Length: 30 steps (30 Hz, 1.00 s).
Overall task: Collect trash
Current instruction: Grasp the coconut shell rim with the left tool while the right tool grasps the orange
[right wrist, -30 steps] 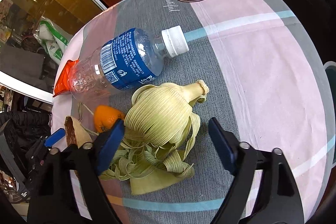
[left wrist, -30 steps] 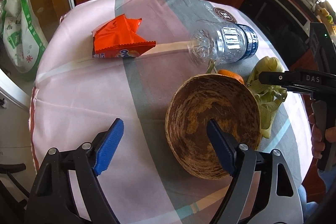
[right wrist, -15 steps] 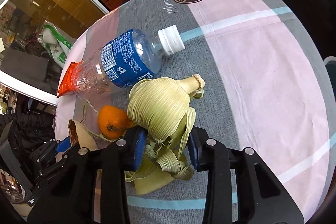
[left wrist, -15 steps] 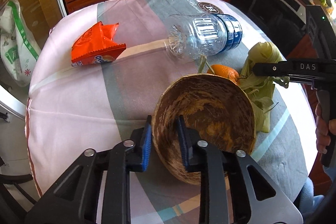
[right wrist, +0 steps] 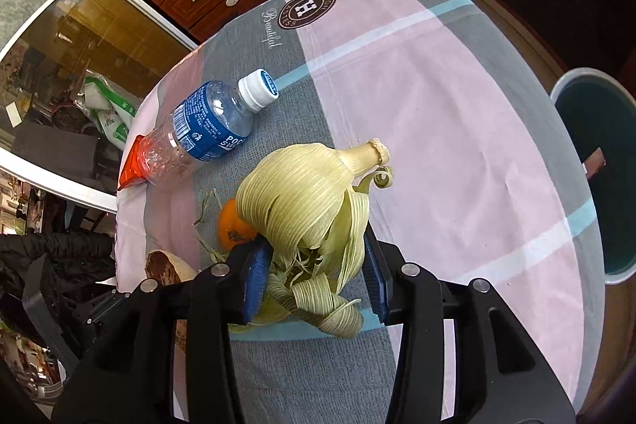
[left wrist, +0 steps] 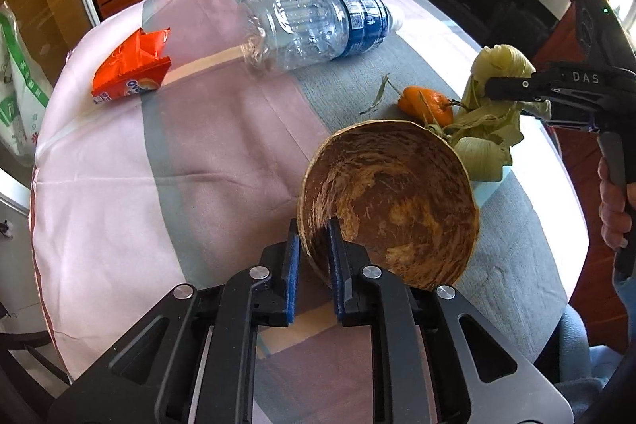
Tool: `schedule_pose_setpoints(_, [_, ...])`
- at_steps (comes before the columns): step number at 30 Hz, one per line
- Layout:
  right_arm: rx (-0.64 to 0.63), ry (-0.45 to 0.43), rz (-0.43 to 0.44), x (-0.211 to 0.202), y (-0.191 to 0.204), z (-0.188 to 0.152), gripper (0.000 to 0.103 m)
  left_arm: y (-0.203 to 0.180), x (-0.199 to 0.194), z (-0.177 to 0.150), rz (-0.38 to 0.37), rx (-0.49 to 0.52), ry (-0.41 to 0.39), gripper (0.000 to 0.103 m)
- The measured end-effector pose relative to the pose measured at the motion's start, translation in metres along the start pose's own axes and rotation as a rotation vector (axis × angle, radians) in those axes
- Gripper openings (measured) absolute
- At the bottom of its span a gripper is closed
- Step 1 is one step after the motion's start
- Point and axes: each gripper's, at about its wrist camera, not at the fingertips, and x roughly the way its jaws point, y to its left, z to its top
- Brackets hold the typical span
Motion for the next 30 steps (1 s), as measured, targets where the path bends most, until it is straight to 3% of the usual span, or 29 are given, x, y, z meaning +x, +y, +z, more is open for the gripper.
schedule_pose_setpoints(3, [0.017,0.000,0.011,-0.002,-0.008,0.002,0.044,-0.005,0.005,0.000,0.002,0.012,0.016,0.027])
schedule_pose_setpoints(5, [0.052,0.003,0.035,-0.003,-0.013,0.003,0.053,-0.010,0.006,0.000,0.005,0.030,0.021,0.036])
schedule_pose_setpoints(10, [0.065,-0.016,0.041,-0.005,-0.019,0.008,0.055,-0.020,0.009,0.001,0.027,0.057,0.014,0.040])
schedule_pose_setpoints(13, [0.056,-0.050,-0.010,-0.011,-0.020,0.011,0.055,-0.020,0.008,0.000,0.028,0.055,0.001,0.032])
schedule_pose_setpoints(17, [-0.010,-0.144,-0.066,-0.034,-0.008,0.014,0.055,-0.019,-0.005,0.002,0.001,0.056,-0.043,0.012])
schedule_pose_setpoints(22, [-0.206,-0.213,-0.064,-0.046,0.047,0.023,0.055,-0.004,-0.010,0.006,0.011,0.023,-0.055,0.010])
schedule_pose_setpoints(26, [-0.306,-0.026,-0.021,0.003,0.082,0.021,0.058,0.013,-0.008,0.001,-0.027,-0.024,-0.036,0.013])
schedule_pose_setpoints(30, [-0.306,0.084,-0.102,0.047,0.082,0.007,0.058,0.016,-0.003,-0.003,-0.046,-0.018,-0.020,0.017])
